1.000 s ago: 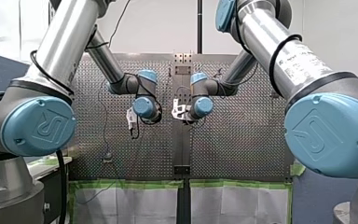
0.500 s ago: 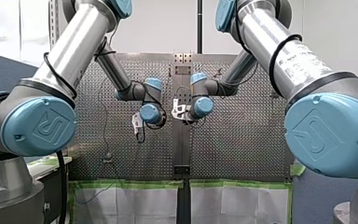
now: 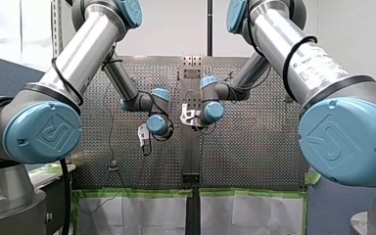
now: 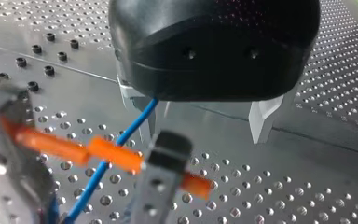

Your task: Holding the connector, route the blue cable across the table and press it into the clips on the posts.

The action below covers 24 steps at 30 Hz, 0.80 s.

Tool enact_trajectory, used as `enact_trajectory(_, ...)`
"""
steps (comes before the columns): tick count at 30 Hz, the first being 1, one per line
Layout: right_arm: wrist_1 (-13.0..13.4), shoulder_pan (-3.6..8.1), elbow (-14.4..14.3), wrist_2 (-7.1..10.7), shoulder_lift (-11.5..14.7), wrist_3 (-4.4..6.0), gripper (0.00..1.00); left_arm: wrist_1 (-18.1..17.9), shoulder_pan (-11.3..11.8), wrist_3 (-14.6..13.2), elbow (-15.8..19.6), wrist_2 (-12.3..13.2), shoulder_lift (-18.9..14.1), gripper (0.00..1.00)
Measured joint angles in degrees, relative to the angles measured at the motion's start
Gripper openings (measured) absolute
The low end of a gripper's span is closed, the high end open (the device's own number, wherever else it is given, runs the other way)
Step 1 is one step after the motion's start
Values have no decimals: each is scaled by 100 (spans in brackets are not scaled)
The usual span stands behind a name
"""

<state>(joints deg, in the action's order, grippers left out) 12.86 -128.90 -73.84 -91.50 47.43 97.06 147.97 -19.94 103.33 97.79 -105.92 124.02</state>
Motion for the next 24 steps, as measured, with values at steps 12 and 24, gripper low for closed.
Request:
enact_trajectory(12, -1, 3, 2, 0, 0, 4, 0, 3, -25, 4, 0, -153, -9, 16)
enact_trajectory(24, -94, 48, 38, 2, 52, -21, 0, 223, -91, -5, 0, -343, -163, 0)
